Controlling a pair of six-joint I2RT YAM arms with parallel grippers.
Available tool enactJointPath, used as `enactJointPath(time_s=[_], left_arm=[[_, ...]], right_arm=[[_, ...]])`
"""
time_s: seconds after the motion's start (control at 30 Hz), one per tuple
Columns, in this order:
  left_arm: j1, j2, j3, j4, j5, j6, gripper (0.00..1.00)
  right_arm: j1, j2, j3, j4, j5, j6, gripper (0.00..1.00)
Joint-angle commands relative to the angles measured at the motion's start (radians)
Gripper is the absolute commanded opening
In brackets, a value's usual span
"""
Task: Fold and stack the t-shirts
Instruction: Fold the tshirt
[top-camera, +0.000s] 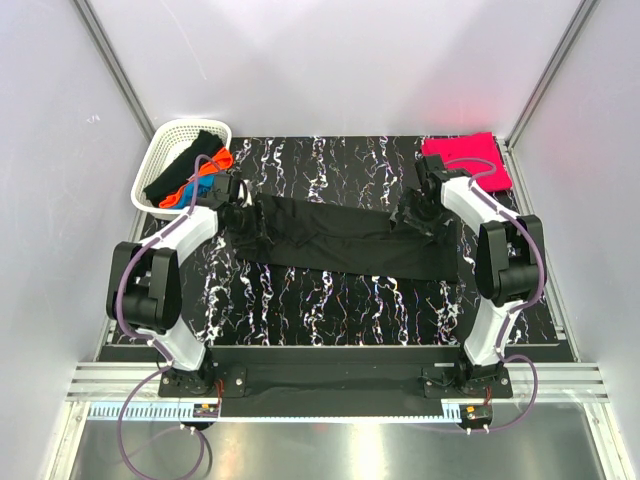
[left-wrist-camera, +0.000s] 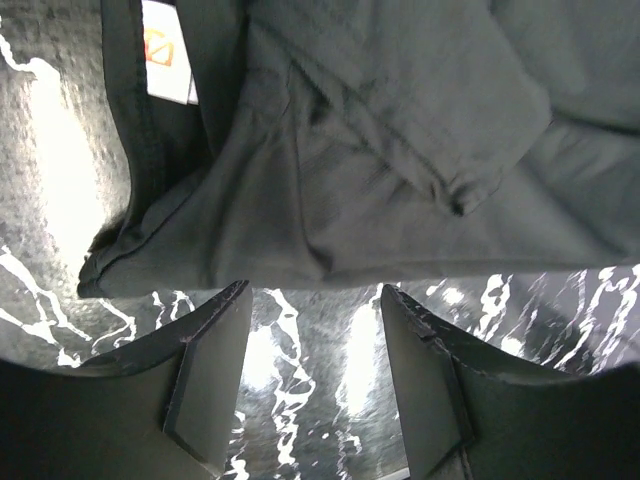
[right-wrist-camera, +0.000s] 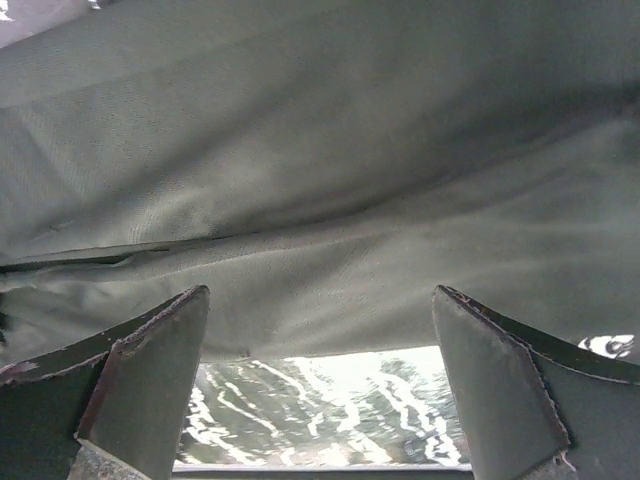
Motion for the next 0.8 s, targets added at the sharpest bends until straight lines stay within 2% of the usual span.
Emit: enactJointPath(time_s=[0.0,0.2,0.47,0.77], left_arm=[[-0.007,-0.024,0.010,0.069,-0.029,-0.071,0.59],[-0.065,-0.035,0.057,0.102,-0.089,-0.121,0.60],[-0.111,0.218,0.197,0.138,-0.075,-0.215,0.61],[-0.096,0.430,0.326,0.135,-0.092,-0.171,0.60]], right_arm=[[0.002,0.005,0.046,-0.003,0.036,-0.129,1.00],[0.002,0.020,0.071,-0.003,0.105,-0.206,1.00],[0.005,0.075,0.098,0.003,0.089,-0.244,1.00],[0.018,0.005,0.045,0.000,0.128,-0.272,1.00]])
